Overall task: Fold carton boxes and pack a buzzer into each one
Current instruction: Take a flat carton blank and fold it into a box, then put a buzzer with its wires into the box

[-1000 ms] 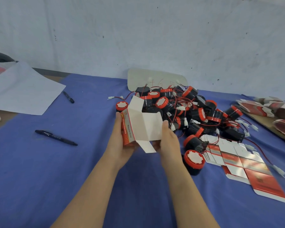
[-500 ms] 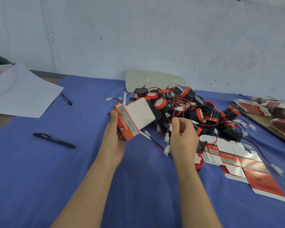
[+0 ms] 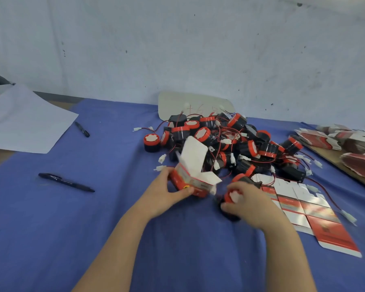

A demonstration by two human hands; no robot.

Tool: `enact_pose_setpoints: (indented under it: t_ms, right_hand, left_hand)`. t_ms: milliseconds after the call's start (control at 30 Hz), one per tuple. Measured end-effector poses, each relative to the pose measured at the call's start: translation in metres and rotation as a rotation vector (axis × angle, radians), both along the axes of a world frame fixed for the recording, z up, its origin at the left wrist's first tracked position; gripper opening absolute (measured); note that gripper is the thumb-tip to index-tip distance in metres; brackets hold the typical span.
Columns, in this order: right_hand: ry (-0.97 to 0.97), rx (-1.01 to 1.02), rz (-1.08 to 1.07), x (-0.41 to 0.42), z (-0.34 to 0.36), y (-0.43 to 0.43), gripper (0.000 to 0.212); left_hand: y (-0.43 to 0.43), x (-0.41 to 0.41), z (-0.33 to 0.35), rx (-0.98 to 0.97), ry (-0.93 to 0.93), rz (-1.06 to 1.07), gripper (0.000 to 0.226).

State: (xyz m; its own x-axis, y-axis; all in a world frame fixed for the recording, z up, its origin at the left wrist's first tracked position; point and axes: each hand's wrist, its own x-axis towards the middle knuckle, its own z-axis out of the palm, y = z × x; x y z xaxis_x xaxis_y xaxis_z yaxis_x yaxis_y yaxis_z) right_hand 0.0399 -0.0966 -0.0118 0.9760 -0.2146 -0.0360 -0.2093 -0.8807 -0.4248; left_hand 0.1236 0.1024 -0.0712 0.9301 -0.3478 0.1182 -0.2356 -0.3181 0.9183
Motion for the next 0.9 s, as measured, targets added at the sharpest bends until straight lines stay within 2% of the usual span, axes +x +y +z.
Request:
enact_pose_setpoints:
  t_ms: [67,200,267,300,367,400,433,467,533,600,667,767,900]
  right_hand:
    - [-0.266,0.201,-0.088,0.002,0.008,-0.002,0.033]
    - [-0.802,0.788,-0.320,0.010,0.027,0.003,0.025]
    - [-0.955,1.033,-0.329,0.014,0.036,0.011,0.024]
    - [-0.975,1.053,-0.322,0.018,0.037,0.016,0.028]
    - [-0.921,0.899,-0.266,0.026,0.035,0.026,0.029]
    - [-0.865,0.810,-0.204,0.030,0.032,0.030,0.023]
    - [-0.775,0.745,-0.111,0.033,0.029,0.034,0.012]
    - [-0.645,0.663,-0.021,0.036,0.026,0.037,0.014]
    - [-0.357,0.434,0.099,0.042,0.018,0.046,0.044]
    - [-0.215,0.232,0.132,0.049,0.009,0.058,0.065]
    - [-0.204,0.147,0.111,0.054,-0.002,0.068,0.070]
    - [-0.283,0.133,0.018,0.058,-0.011,0.074,0.061]
    - [-0.342,0.079,0.010,0.060,-0.016,0.077,0.058]
  left_hand:
    - [0.007,0.003,-0.002,0.064,-0.037,0.066,0.049]
    - [0.013,0.008,-0.003,0.102,-0.015,0.123,0.061]
    - [0.012,0.008,-0.004,0.188,-0.010,0.082,0.069]
    - [0.012,0.008,-0.005,0.235,-0.013,0.059,0.073]
    - [0.010,0.008,-0.005,0.302,-0.031,0.031,0.071]
    - [0.010,0.007,-0.004,0.327,-0.046,0.031,0.067]
    - [0.010,0.007,-0.005,0.351,-0.061,0.036,0.063]
    - [0.010,0.006,-0.005,0.370,-0.075,0.045,0.060]
    - [0.009,0.006,-0.006,0.388,-0.100,0.072,0.055]
    - [0.007,0.008,-0.007,0.396,-0.133,0.096,0.050]
    - [0.005,0.009,-0.009,0.416,-0.161,0.106,0.045]
    - [0.004,0.011,-0.011,0.442,-0.185,0.107,0.045]
    - [0.004,0.012,-0.012,0.447,-0.183,0.111,0.046]
